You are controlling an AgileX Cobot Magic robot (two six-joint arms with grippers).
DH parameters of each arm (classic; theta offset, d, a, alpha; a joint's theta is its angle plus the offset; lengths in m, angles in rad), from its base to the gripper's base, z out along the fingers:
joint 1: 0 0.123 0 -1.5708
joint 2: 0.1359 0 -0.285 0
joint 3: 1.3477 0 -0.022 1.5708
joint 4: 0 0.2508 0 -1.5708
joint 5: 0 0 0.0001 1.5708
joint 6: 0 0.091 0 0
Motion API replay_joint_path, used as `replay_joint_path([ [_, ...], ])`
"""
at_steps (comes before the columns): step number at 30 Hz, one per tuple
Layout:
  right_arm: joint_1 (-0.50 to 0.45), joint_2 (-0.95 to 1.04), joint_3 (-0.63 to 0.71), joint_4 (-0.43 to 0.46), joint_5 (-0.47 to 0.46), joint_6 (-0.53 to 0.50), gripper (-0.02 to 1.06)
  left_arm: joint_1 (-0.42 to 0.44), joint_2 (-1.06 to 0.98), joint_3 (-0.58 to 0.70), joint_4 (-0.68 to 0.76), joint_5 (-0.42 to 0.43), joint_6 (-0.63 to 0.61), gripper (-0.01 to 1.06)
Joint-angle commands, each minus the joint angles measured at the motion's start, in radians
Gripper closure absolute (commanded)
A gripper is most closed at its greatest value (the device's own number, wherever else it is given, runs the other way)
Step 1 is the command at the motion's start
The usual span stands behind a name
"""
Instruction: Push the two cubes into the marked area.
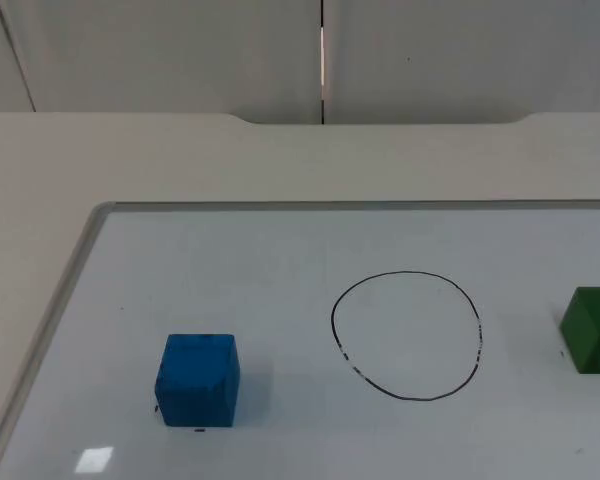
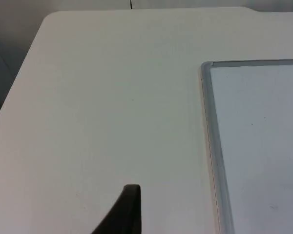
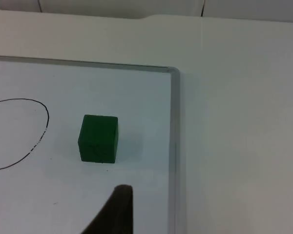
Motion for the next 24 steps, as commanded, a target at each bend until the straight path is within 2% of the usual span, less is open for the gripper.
replay_joint_path([
  [1, -0.008, -0.004, 0.000, -0.002, -0.008, -0.007, -0.01, -0.002, 0.009, 0.005, -0.007, -0.009, -0.001, 0.00],
  [24, -0.008, -0.004, 0.000, -0.002, -0.008, -0.007, -0.01, -0.002, 0.087, 0.005, -0.007, -0.011, -0.001, 0.00],
])
